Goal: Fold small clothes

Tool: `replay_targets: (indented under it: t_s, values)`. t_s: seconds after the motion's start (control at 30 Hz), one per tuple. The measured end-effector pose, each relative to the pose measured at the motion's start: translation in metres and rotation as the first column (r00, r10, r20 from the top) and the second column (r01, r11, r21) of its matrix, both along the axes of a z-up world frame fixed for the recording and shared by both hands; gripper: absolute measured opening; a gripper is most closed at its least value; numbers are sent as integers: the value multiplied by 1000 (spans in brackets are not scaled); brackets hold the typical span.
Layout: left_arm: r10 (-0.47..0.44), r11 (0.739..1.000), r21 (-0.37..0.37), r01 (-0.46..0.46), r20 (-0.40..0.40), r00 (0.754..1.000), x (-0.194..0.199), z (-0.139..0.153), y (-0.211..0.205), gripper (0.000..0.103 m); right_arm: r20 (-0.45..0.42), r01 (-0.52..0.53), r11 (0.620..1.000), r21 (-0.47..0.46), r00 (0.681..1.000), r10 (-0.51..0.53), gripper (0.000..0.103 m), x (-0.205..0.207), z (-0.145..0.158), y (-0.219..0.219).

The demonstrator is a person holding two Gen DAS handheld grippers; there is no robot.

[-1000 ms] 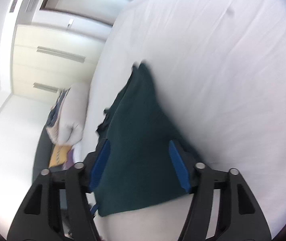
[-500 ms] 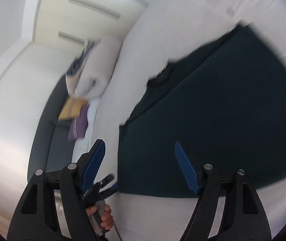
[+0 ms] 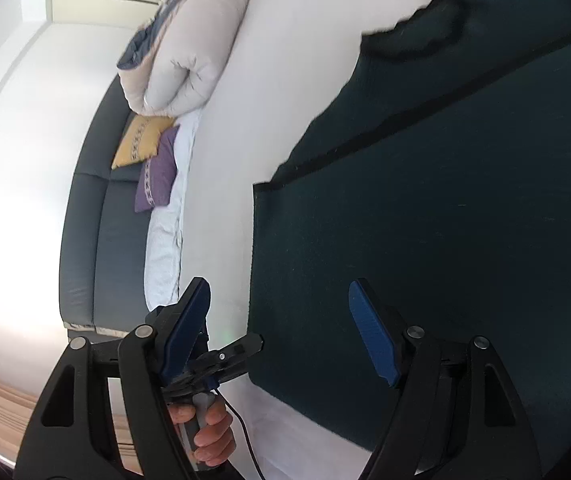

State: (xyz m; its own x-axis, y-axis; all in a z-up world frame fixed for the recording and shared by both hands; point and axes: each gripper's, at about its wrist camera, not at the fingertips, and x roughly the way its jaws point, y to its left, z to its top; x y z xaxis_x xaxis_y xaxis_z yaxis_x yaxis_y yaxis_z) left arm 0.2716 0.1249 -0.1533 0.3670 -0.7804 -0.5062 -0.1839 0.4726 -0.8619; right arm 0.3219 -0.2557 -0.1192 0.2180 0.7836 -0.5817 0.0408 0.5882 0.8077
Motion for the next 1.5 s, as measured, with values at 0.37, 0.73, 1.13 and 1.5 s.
replay_targets:
  t_s: [0.37, 0.73, 1.13, 1.5]
  values:
    - [88, 995, -56, -88, -1, 996, -11, 1, 11, 11, -39, -34, 999, 18, 999, 35, 72, 24, -52, 36]
    - [-103, 985, 157, 74, 187, 977, 23, 112, -116, 11, -3, 99, 972, 214, 995, -100, 75, 13, -28, -59]
    - [-298, 954, 112, 279, 231, 926, 47, 103, -296, 57, -79, 290, 910, 296, 957, -279, 83, -2, -42, -205]
    - [-206, 970, 185, 160, 259, 944, 17, 100, -198, 65, -56, 188, 982, 14, 981, -187, 82, 15, -27, -171]
